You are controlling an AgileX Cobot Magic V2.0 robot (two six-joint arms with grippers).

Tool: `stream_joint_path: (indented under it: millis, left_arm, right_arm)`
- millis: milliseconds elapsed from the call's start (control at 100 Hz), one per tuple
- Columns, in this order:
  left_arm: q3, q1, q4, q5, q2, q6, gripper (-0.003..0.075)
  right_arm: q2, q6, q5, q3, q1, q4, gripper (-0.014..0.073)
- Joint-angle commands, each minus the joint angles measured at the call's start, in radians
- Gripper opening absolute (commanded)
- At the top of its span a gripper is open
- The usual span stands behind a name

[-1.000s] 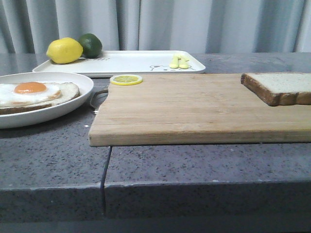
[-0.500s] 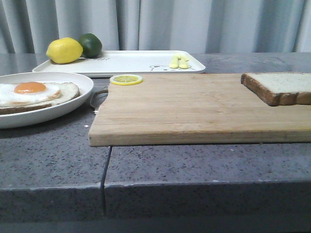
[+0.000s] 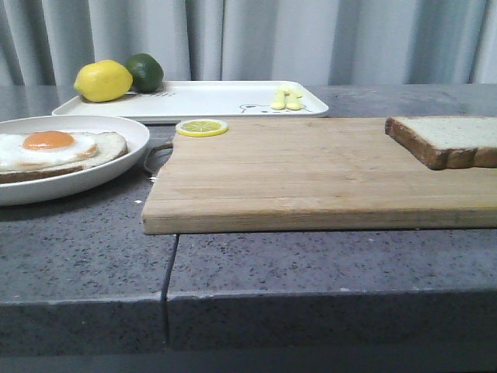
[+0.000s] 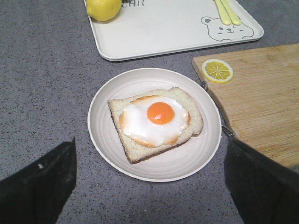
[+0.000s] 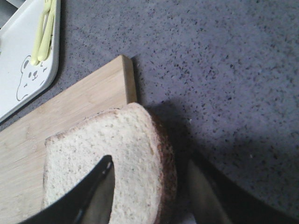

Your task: Place bread and move sandwich to tray

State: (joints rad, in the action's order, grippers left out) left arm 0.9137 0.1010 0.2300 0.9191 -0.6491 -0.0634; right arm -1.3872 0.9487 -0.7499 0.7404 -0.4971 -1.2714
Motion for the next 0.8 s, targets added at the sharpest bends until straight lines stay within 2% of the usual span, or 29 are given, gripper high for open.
stream_joint_path:
  millis: [0,790]
  left_arm:
    - [0.036,-0.002,0.017,-0.059,-0.008,0.000,0.0599]
    - [0.036,-0.002,0.017,-0.059,-0.008,0.000,0.0599]
  right_arm:
    - [0.009,0.015,-0.026,0.028,-0.007,-0.051,0.0377]
    - [-0.112,0.069,-0.102,0.028,0.002,-0.125,0.0377]
